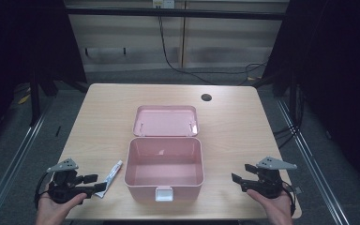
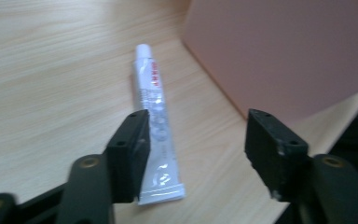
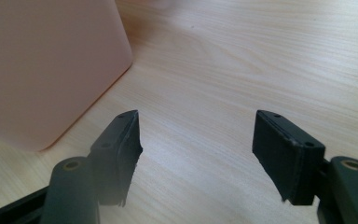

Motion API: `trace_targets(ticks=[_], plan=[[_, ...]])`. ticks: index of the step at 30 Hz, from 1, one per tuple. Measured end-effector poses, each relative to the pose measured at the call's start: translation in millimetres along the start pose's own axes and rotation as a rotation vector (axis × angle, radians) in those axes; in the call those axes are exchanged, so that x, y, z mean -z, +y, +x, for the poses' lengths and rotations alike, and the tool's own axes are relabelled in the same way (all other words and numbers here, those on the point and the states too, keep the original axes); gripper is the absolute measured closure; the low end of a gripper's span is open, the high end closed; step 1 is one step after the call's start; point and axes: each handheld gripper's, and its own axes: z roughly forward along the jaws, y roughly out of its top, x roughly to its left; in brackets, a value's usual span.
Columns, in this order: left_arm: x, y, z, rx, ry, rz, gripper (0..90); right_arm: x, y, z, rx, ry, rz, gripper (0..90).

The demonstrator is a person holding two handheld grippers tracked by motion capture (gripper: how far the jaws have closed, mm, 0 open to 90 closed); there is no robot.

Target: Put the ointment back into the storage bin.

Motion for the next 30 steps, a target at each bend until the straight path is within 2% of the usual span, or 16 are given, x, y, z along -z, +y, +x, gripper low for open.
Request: trace_targets(ticks=[4, 6, 13, 15, 17, 23, 25, 26, 28, 30], plan=[[4.0, 1.9, -0.4, 0.011, -0.032, -0.014, 40.3, 2.7, 0.1, 1.0, -0.024, -0.004, -0.019, 32.2], [4.3, 4.6, -1.5, -0.003, -0.035, 0.016, 40.3, 3.3, 0.6, 0.9, -0.034, 0.006, -0.02, 32.1], [0.1, 21.9, -13.7, -0.063, 0.013, 0.071, 39.6, 4.4, 3.6, 5.7, 0.0, 0.035, -0.048, 33.1], [-0.8, 24.4, -15.4, -0.08, 0.022, 0.092, 39.6, 5.0, 3.4, 5.8, -0.01, 0.053, -0.043, 38.5], [-1.1, 26.1, -15.9, -0.075, 0.018, 0.107, 40.7, 4.5, 3.4, 5.9, -0.019, 0.072, -0.027, 38.2], [-5.4, 39.2, -13.6, -0.083, 0.043, 0.155, 41.7, 5.2, 5.2, 6.6, -0.027, 0.074, -0.036, 35.5], [-7.4, 44.0, -13.3, -0.103, 0.066, 0.179, 43.2, 6.1, 5.3, 6.1, -0.035, 0.075, -0.036, 35.4], [-8.4, 45.7, -14.5, -0.107, 0.086, 0.174, 46.5, 6.4, 5.0, 6.0, -0.035, 0.081, -0.034, 34.7], [-9.9, 50.2, -14.2, -0.111, 0.081, 0.195, 47.9, 6.8, 5.0, 6.2, -0.03, 0.082, -0.036, 33.5], [-12.2, 54.5, -13.7, -0.134, 0.078, 0.224, 48.2, 7.1, 5.0, 5.7, -0.027, 0.092, -0.043, 32.9]])
